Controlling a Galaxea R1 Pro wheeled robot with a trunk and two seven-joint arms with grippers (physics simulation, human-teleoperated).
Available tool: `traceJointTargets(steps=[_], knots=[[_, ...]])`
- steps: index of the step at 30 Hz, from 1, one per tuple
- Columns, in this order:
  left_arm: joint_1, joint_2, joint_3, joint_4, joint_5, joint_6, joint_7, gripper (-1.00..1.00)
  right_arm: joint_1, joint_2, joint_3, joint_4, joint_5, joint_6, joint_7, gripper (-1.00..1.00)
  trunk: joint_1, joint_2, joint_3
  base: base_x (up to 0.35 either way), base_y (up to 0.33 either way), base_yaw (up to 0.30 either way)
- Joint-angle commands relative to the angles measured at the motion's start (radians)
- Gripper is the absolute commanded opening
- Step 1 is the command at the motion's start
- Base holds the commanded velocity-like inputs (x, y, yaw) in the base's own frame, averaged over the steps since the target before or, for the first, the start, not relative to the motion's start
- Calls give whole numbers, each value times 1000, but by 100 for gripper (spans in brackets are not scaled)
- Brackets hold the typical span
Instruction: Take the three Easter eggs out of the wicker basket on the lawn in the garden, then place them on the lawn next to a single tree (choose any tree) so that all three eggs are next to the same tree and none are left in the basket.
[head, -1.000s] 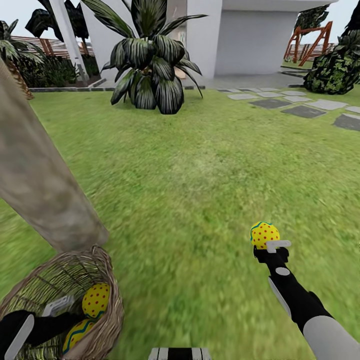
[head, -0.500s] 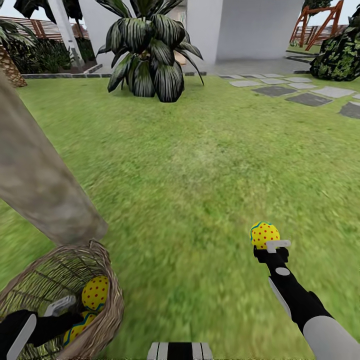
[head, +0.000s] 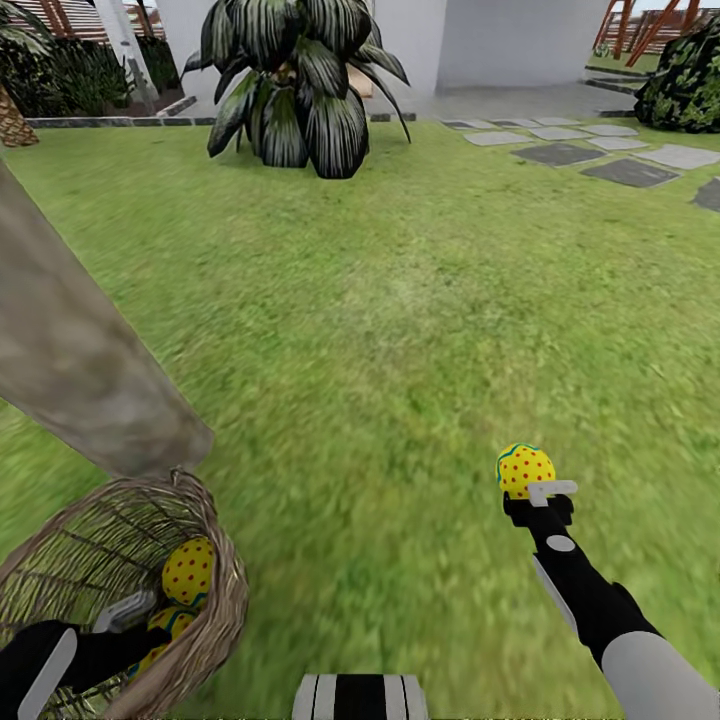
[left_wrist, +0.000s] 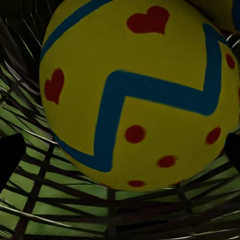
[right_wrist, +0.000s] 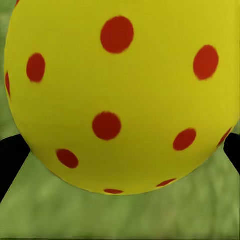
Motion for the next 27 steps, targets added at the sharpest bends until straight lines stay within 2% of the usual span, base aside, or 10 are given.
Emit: traceJointTargets(steps=[1,10,14,19,22,27], knots=[[0,-3,3,-1,-5,5,-7,100,0,0,6,-1,14,5,-9,-100,0,-1,-5,0,0,0],[0,-13,2,-29,-3,-2,-11,100,0,11,5,5,26,4,-9,-100,4,-3,-39,0,0,0],[0,-45,2,-112,-3,-2,-12,100,0,12,5,5,26,3,-9,-100,6,-4,-55,0,0,0],[0,-46,4,-182,-4,-2,-11,100,0,22,6,30,28,3,-10,-100,8,-5,-74,0,0,0],[0,-42,5,-183,-7,-1,-10,100,0,27,5,33,51,3,-10,-100,10,-5,-86,0,0,0],[0,-43,20,-180,-8,-1,-5,100,0,27,5,33,55,3,-10,-100,12,-7,-105,0,0,0]])
